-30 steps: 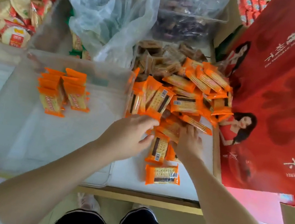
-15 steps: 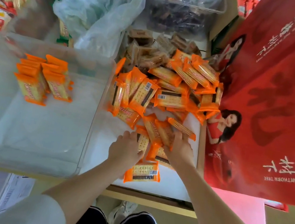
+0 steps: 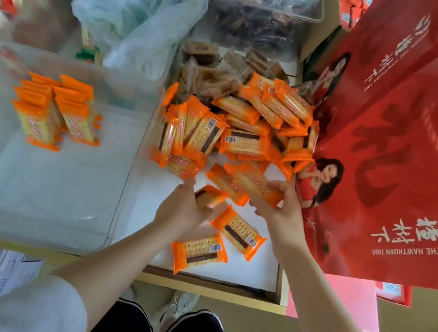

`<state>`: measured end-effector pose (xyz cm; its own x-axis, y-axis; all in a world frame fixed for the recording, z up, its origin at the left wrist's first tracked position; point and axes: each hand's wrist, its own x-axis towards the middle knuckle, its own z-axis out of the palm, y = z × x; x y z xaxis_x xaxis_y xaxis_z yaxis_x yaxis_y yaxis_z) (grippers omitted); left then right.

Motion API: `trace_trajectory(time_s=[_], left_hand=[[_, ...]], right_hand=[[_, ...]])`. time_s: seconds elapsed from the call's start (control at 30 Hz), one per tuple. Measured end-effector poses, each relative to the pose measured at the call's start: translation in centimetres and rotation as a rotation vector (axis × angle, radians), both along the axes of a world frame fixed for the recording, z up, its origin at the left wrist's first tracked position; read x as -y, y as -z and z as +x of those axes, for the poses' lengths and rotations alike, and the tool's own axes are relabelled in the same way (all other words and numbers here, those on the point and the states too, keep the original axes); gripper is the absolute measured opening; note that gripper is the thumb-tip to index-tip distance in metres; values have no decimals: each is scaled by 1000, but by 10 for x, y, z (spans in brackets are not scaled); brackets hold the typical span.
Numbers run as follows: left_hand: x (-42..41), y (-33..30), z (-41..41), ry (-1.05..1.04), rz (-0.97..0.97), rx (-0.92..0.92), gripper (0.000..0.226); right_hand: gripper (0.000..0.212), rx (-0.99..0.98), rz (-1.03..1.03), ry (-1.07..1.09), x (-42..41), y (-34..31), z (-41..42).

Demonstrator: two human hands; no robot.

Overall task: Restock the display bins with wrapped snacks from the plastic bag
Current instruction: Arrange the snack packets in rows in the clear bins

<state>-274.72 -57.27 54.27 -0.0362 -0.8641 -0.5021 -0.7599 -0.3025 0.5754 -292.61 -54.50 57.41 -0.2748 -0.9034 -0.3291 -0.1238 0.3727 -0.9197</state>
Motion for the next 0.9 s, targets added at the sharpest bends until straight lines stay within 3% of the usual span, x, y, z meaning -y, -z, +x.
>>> trace_trajectory(time_s=[0.07,0.13,0.2,0.3,0.4,0.5,0.6,0.67,0.73,0.9], left_hand=[[-1,-29,7,-105,114,-206,50],[0,-55,18,-295,303,-567,32],[-1,-78,34,-462,472,-990,37],[0,-97,66,-500,452,-1205,46],[2,-110,98,-464,271,-1109,36],[2,-114,137,-377,52,-969,19],[5,-103,188,-279,-139,-703,11],[10,-92,222,-224,-161,-563,22],[19,-81,248,-211,-157,-501,30],[56,-46,285,-186,-209,-362,20]], right_hand=[[31,80,-42,67,6,-14,8],[31,152,-54,105,15,-30,19],[23,263,-85,127,26,-45,31],[14,392,-157,91,44,-67,54],[12,269,-187,-24,58,-76,88],[34,107,-244,-117,72,-77,125],[47,26,-275,-185,86,-78,164],[45,-46,-275,-217,96,-74,188],[38,-255,-297,-293,106,-71,212],[30,-613,-277,-532,124,-54,265]])
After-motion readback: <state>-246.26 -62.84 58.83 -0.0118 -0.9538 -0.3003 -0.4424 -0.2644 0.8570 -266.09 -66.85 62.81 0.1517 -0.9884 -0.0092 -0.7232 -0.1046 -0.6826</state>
